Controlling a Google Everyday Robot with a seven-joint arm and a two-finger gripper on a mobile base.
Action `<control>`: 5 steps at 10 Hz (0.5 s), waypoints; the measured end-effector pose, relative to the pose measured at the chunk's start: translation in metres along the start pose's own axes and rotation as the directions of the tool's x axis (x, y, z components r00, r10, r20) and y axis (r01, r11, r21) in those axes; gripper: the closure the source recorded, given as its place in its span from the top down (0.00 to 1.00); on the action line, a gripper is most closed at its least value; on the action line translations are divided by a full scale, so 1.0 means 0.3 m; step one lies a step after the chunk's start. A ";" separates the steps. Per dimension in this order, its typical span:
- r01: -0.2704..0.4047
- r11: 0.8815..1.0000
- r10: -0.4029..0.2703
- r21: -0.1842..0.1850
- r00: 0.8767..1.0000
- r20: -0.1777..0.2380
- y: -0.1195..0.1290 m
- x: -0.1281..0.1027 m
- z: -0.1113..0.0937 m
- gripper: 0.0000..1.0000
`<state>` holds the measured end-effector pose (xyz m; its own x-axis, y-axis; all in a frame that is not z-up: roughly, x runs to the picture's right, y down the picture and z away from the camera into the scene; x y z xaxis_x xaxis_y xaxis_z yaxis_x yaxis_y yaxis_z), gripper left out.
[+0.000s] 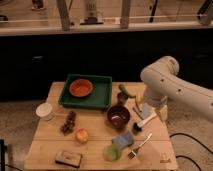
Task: Place apple in paper cup
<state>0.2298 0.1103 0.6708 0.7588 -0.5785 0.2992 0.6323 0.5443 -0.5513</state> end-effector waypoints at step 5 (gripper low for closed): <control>0.097 0.995 -0.097 0.000 0.995 -0.028 -0.039 -0.025 0.004 0.80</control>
<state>0.2170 0.1091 0.6759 0.6892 -0.6454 0.3295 0.7031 0.4855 -0.5197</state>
